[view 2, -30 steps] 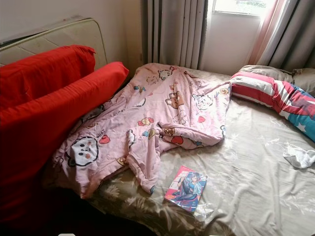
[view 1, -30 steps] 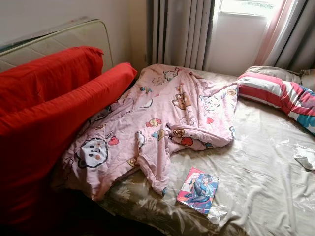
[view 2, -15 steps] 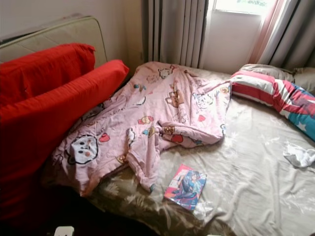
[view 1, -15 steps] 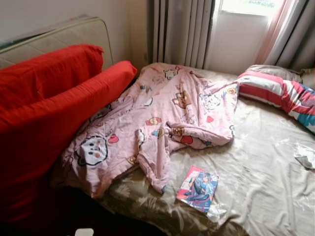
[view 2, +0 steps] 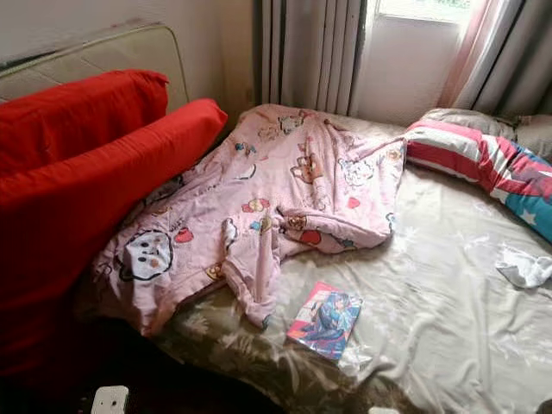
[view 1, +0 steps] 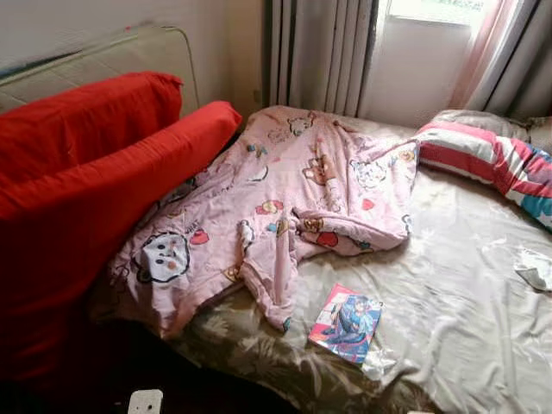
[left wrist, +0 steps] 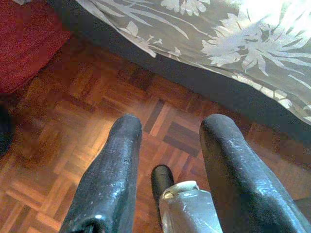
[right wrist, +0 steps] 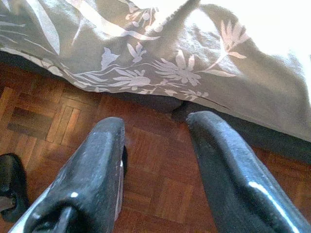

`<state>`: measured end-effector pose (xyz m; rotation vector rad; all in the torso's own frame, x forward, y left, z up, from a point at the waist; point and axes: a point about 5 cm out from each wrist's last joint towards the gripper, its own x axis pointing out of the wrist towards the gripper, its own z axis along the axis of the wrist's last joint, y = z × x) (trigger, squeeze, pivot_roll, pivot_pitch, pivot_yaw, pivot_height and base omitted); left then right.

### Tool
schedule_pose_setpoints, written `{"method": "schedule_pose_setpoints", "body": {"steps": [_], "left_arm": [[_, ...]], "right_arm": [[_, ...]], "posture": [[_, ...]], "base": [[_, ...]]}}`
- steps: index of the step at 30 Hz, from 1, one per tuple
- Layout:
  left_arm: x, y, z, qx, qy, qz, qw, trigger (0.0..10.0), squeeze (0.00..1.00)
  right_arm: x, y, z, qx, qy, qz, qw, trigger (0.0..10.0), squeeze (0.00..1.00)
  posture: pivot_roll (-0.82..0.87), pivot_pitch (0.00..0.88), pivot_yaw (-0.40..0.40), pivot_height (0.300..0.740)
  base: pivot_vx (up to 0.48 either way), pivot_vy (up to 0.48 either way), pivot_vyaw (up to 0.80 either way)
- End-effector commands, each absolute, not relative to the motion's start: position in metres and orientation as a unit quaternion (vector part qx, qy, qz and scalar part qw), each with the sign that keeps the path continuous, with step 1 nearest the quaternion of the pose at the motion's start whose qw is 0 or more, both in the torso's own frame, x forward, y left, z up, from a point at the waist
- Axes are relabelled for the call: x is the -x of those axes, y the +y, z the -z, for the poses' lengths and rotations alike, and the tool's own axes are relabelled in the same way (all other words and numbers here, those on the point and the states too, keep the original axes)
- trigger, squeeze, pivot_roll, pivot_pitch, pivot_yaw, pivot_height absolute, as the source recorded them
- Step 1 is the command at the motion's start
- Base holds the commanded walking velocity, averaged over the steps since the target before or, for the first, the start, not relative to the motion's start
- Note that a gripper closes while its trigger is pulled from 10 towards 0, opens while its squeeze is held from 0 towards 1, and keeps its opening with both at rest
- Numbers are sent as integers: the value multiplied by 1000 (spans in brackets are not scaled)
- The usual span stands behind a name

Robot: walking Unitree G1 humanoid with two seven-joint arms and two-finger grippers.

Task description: Clean up the room

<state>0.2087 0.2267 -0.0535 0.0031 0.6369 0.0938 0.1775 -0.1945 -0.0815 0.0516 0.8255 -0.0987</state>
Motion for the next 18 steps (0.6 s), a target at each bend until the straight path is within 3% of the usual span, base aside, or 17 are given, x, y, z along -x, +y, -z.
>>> {"method": "schedule_pose_setpoints", "body": {"steps": [1, 10, 16, 18], "left_arm": [[-204, 227, 56, 0, 319, -47, 947, 10000, 0], [-207, 226, 54, -1, 305, -44, 951, 10000, 0], [-230, 229, 31, -5, 221, -48, 974, 10000, 0], [-248, 229, 9, -9, 151, -41, 988, 10000, 0]], "right_arm": [[-171, -196, 84, -32, 406, 57, 911, 10000, 0], [-186, -198, 76, -31, 372, 63, 926, 10000, 0], [-216, -200, 54, -30, 292, 51, 954, 10000, 0], [-239, -201, 33, -22, 220, 35, 975, 10000, 0]], "posture": [[29, 134, -37, 637], [27, 137, -36, 637], [26, 141, -37, 637], [23, 144, -40, 637]], "base": [[0, 0, 0], [0, 0, 0], [0, 0, 0], [0, 0, 0]]}}
